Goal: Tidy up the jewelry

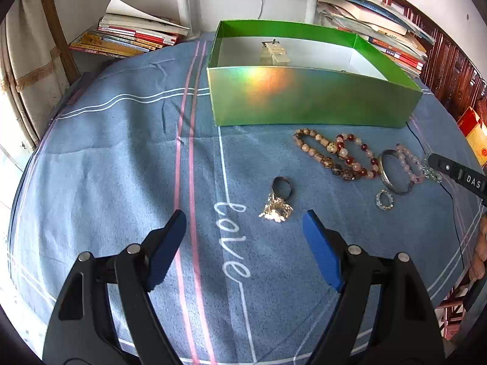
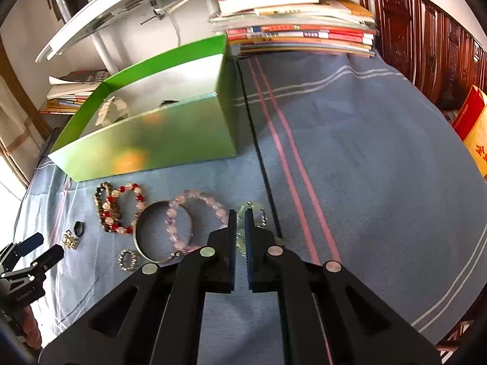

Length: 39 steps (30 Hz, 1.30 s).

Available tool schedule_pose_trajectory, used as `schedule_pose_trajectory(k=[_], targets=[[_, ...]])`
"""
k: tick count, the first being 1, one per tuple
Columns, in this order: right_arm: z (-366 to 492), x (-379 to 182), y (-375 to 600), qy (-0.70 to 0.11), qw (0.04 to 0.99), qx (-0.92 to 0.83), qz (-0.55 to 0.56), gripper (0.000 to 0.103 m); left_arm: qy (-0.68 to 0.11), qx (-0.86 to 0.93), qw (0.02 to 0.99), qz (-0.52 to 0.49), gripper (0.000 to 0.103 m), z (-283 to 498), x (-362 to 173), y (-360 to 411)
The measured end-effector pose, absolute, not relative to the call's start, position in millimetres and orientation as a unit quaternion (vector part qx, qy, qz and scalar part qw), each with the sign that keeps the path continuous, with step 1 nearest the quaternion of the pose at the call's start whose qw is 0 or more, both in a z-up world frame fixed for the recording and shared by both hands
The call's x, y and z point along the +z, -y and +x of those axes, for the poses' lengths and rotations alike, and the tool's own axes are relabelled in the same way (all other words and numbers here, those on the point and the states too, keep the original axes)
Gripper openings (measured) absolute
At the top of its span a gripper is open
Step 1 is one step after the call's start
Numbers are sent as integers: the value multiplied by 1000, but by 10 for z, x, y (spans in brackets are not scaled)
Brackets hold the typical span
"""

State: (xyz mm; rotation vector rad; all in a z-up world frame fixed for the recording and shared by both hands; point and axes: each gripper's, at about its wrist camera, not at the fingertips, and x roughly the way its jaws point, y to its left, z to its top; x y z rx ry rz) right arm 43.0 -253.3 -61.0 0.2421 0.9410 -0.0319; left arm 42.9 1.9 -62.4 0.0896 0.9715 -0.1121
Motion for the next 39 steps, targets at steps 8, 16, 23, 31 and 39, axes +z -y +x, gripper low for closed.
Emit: schedule_pose_trajectory(k=[8,16,23,31,39], targets=[[401,-534,2552,-442,889,-36,111,6,-468,-56,880,51,79,430,-645,-10],[397,-539,2543,-443,888,-35,116,9,-474,-57,877,55,81,447,-678,10],[452,-521,2414,-442,890,-17,106,24,-471,-54,879,59,82,467,-641,37],[688,-687,2093,-464,883,12,75,25,-446,-49,892,54,82,544,-515,89],[680,-756,2016,-474,877,35,71,8,-455,-45,888,53,83,575,-567,64]])
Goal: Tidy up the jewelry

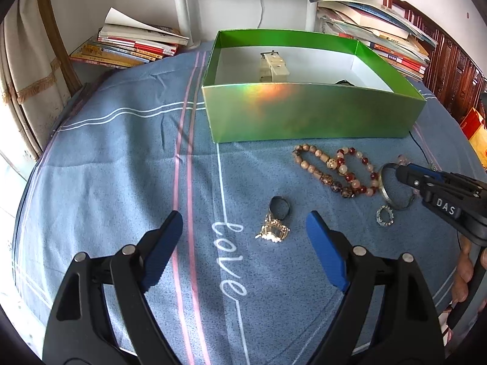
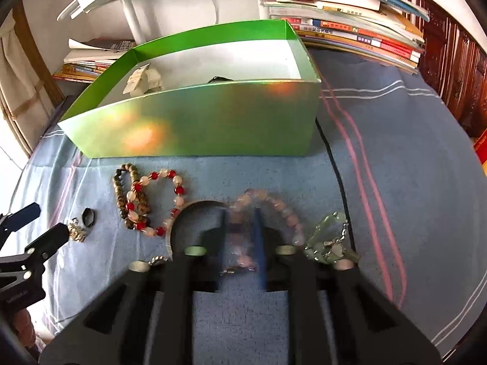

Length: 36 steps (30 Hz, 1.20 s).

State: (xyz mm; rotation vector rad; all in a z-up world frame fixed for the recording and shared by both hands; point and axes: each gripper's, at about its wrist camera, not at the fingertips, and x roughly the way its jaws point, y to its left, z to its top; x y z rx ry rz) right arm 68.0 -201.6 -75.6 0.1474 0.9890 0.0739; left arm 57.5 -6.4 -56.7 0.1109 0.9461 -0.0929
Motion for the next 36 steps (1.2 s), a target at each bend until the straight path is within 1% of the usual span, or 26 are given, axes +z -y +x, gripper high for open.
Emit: schedule_pose_trajectory(k=[15,19,26,29,36], targets=[[525,-584,2380,-449,889,-6,96,8,-458,-43,886,54,83,588,-582,68],[554,-611,2313,-453,887,5,90,12,-458,-44,886,55,85,581,-590,70],[600,-631,2256,-455,886,8,91,15,-456,-34,888,46,85,658,-566,-37],[592,-631,2263,-455,886,4,91,19,-451,-26,891,38,85,742,-522,-91],[567,-634,2145,-456,886,22,85,20,-453,-37,890,38,85,942,-515,-19]])
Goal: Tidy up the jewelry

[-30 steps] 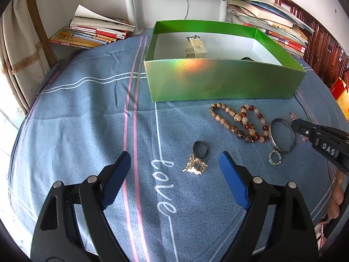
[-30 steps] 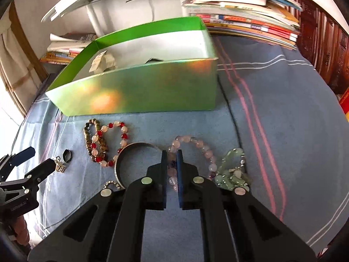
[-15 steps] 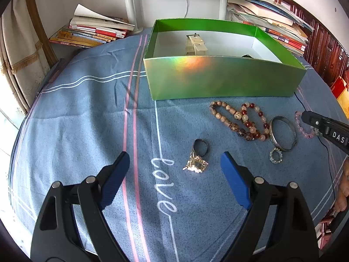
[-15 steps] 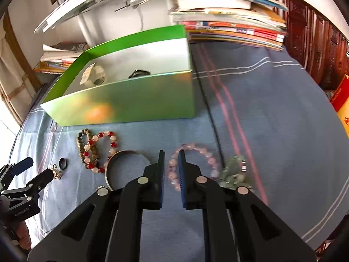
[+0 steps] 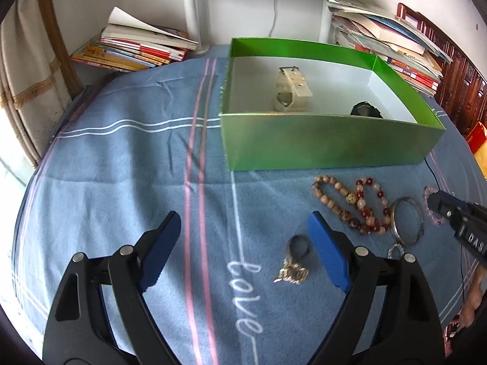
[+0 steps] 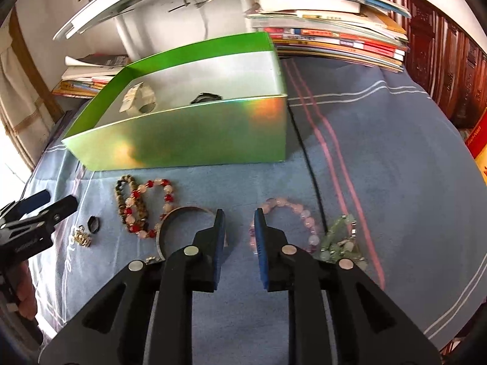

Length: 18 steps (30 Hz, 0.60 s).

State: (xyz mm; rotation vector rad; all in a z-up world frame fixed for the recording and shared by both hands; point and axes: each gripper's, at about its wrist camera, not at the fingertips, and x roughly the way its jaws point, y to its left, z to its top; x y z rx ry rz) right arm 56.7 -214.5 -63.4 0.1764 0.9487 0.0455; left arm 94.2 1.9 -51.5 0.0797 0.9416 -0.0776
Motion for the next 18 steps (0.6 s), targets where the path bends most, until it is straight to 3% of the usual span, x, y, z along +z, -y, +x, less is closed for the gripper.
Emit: schedule_pose_trajectory(k=[4,8,18], targets=[[580,-646,2145,-458,884,23,86,21,-459,-56,886,40,85,1002,-544,100],[566,-646,2166,-457,885,18,88,29,-462,-74,882,48,85,1128,-597,274],[537,-648,2186,-459,884,13,87,30,-485,-61,869,79,86,1329,-851,398]])
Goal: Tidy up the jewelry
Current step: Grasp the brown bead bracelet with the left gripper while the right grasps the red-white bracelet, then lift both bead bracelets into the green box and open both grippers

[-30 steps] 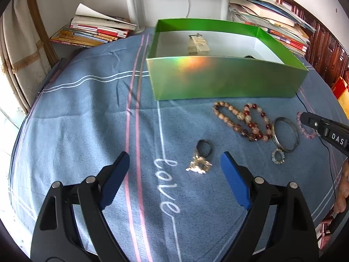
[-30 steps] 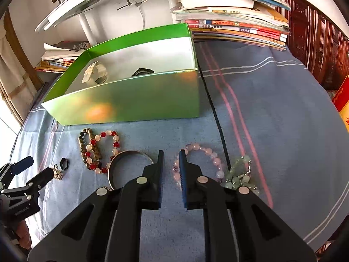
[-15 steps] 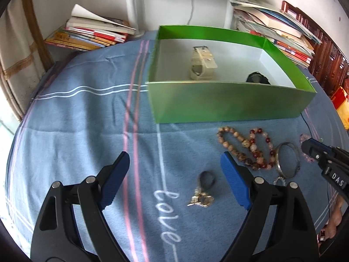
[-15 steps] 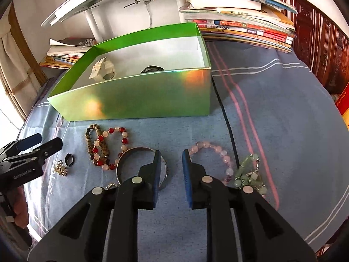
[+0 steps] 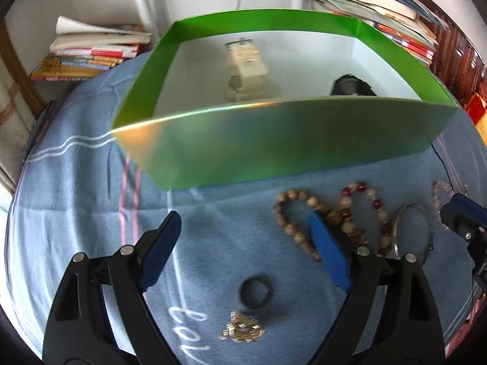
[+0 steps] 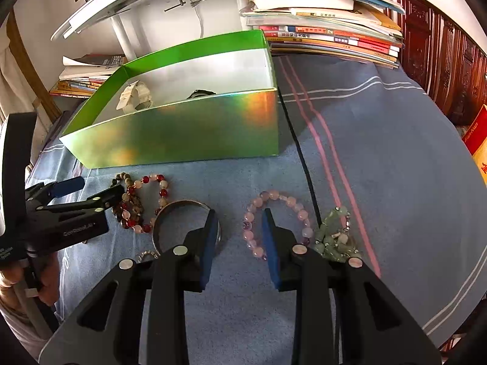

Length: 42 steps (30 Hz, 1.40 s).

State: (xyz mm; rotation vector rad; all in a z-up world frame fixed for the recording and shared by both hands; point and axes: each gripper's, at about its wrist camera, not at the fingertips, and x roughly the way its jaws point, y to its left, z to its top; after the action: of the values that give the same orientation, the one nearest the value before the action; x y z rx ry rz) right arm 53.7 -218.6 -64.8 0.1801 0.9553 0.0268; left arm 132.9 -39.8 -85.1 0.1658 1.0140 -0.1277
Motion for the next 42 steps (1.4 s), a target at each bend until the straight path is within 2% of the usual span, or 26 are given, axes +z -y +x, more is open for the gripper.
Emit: schedule_pose_trajectory(k=[8,16,21,25,31,33,35,37,42], targets=[[874,-600,1771,-458,883,77,66,30,-492,-9,868,61,86,1279,-836,-71],[1118,-765,1305,-484,866,116,36,31,-489,-2,870,59,86,1237,-839,-212],[1115,-735,1220,-482,869,109,6,31,-477,-19,876,71,72,1177,-837,-119],[1087,-745,1148,-474,875,99,-26,31,-479,-41,874,64,54,1179,-833,-67],[1088,-765,1209,-468,879,81,-32,31,-485,-63,870,53,52,1139,-839,-31],[1092,-775,1248,-467,880,76,-30,30,-485,-67,870,55,48,1134,-837,-20],[1085,-774,1313,-467,881,67,-24,26,-485,-77,869,56,34,1128,-833,6],[1082,-775,1382,-468,882,56,-17,23,-486,-77,869,60,30,1121,-827,20],[1065,-771,1499,-467,883,43,-10,23,-491,-62,868,46,29,1148,-827,-80]])
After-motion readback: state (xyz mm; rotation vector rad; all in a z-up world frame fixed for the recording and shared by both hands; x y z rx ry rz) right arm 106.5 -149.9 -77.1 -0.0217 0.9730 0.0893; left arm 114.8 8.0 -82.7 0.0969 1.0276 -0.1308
